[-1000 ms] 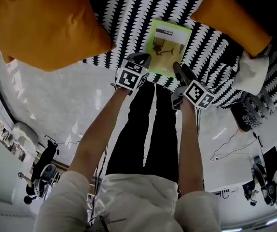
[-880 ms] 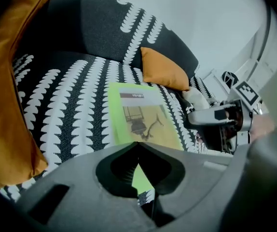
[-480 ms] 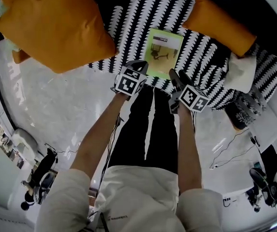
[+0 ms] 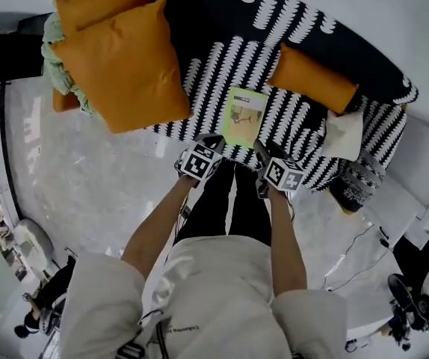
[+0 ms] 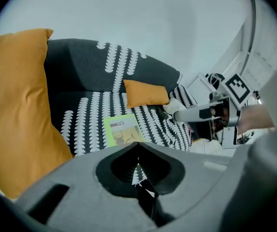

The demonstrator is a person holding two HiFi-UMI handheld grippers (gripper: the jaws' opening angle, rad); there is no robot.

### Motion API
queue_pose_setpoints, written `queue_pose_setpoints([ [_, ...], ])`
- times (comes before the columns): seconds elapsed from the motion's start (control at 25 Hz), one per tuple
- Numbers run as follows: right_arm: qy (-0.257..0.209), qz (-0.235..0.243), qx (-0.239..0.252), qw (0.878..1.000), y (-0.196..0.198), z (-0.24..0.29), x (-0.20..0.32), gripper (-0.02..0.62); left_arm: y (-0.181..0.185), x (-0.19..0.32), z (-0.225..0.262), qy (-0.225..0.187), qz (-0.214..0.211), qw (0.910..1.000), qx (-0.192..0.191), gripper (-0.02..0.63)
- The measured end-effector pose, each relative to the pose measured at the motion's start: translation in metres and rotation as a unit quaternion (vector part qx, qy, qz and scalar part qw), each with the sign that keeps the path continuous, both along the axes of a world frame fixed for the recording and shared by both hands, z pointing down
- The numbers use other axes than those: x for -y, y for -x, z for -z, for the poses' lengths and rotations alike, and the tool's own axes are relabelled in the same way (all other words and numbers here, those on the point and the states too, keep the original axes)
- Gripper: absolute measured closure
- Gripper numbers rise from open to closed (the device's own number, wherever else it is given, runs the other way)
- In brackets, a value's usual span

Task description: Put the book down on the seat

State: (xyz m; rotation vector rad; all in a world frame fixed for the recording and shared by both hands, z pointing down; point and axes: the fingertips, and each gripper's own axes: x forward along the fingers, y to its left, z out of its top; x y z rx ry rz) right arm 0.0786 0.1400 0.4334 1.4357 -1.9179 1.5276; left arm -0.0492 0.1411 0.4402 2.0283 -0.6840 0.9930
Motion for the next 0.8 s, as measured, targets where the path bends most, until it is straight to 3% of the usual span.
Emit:
queue_pose_setpoints([
  [0.52, -0.044, 0.042, -0.035, 0.998, 0.011, 0.077, -0.005, 0.451, 0.0, -0.017, 0.077, -0.016, 0.051, 0.9984, -0.019, 0.606],
  [0.8, -0.069, 0.063, -0.063, 0.994, 0.014, 0.095, -0.008, 0.478, -0.002, -0.011, 0.094, -0.044, 0.047, 0.9976, -0.026, 0.606],
])
